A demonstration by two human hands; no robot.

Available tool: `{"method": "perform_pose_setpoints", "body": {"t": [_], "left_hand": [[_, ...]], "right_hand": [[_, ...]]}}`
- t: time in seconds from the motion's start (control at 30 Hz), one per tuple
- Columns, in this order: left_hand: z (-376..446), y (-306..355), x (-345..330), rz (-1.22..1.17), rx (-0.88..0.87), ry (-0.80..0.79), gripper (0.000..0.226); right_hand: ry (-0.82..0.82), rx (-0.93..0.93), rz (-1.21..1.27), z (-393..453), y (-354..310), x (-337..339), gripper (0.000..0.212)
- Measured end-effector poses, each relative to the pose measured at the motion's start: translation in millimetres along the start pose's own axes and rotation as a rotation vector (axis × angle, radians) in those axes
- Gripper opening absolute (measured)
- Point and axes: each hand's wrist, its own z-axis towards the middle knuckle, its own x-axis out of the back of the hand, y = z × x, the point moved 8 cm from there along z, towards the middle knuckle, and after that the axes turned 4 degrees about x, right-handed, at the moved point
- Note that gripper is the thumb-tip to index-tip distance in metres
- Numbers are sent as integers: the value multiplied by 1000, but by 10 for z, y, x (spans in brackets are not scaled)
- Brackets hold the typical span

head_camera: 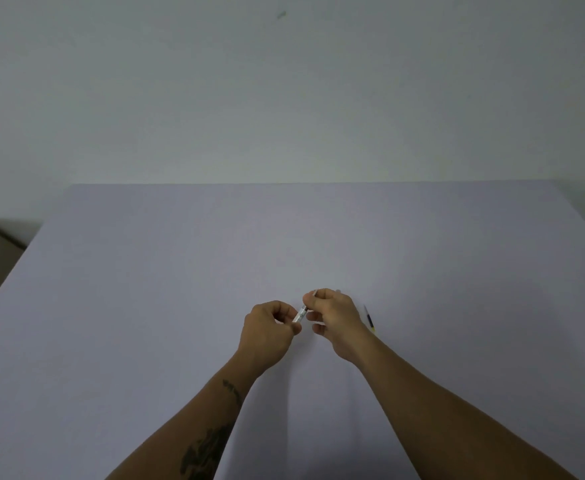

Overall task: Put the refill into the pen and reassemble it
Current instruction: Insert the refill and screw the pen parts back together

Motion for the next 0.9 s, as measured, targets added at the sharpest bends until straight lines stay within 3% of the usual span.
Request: {"method": "perform_pose_setpoints", "body": {"t": [0.1,0.23,0.4,0.53,0.6,0.77,0.9], "left_hand": [[48,-5,-18,-11,16,-31,8],[87,-37,-69,-40,45,-66,8],[106,-74,-114,7,40,-17,10],[162,-111,-86,-16,56,-28,12],[192,-119,-64,-27,59,-36,10],[217,-140,-96,-44,64,-62,7],[221,-150,-120,-22,59,-43,11]], "right_hand": [[-77,-60,106,38,65,-23,13],[-1,-76,74,97,100,32,13],[103,-16,-91,160,97,81,35],[-23,-74,-8,152,114,14,12],[-57,-95,64,152,118,8,11],[-38,-92,46,180,135,27,13],[68,-55,-66,226,131,84,13]]}}
